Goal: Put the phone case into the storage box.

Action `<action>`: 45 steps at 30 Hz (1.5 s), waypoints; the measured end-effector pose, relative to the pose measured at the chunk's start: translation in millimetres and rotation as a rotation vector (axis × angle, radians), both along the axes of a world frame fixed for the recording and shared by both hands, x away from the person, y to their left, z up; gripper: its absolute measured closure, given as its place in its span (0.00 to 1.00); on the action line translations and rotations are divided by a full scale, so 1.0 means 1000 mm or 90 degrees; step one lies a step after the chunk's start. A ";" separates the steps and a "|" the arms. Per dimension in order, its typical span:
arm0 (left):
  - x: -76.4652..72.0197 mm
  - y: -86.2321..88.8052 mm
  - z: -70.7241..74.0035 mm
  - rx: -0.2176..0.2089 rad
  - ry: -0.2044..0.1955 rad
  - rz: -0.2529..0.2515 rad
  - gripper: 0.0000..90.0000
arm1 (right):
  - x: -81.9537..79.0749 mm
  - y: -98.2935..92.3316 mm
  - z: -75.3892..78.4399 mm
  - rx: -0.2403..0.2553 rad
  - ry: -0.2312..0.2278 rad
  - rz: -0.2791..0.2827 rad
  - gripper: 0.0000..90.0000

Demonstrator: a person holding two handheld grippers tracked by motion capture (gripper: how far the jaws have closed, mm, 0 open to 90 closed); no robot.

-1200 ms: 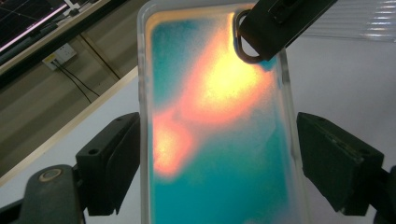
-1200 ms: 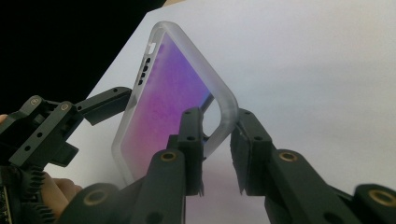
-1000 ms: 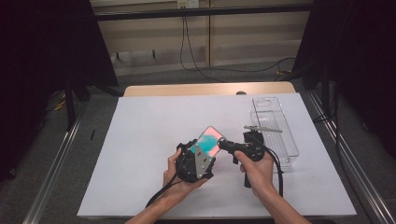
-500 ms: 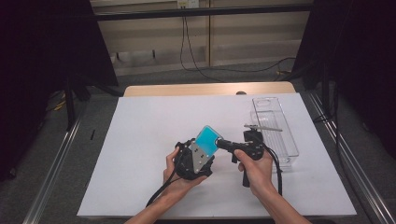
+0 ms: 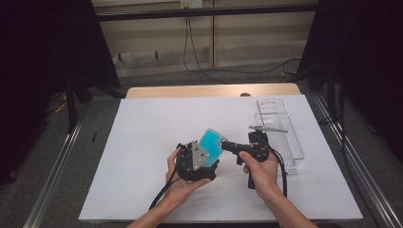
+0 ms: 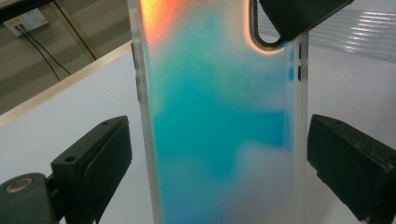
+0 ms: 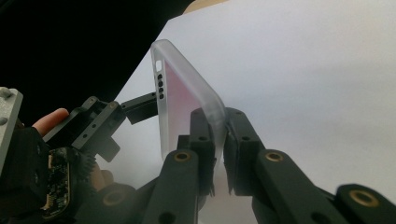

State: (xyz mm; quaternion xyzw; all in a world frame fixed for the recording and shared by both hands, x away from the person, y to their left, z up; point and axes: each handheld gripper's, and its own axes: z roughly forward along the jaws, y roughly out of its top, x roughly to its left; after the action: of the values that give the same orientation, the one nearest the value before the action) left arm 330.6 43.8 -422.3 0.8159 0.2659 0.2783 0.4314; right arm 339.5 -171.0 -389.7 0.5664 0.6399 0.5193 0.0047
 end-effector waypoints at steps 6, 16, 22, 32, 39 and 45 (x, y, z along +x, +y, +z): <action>0.001 0.006 0.006 -0.040 0.031 -0.005 0.06 | 0.001 -0.003 0.002 -0.001 -0.004 -0.002 0.92; 0.003 0.018 0.015 -0.066 0.031 -0.004 0.04 | 0.002 -0.010 0.008 0.003 -0.022 -0.011 0.92; 0.005 0.030 0.019 -0.101 0.055 -0.007 0.03 | 0.002 -0.016 0.011 -0.004 -0.042 -0.017 0.92; 0.010 0.045 0.021 -0.116 0.052 0.014 0.03 | 0.002 -0.025 0.018 -0.027 -0.087 -0.031 0.92; 0.011 0.059 0.022 -0.117 0.041 0.035 0.03 | 0.002 -0.031 0.025 -0.057 -0.116 -0.039 0.93; 0.008 0.083 0.024 -0.137 0.034 0.054 0.04 | 0.004 -0.041 0.027 -0.061 -0.122 -0.060 0.93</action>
State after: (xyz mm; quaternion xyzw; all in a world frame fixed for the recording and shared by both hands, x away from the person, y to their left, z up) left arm 338.1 126.8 -398.2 0.7602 0.3395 0.2445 0.4971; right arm 343.2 -212.0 -362.4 0.5425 0.6332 0.5394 0.1172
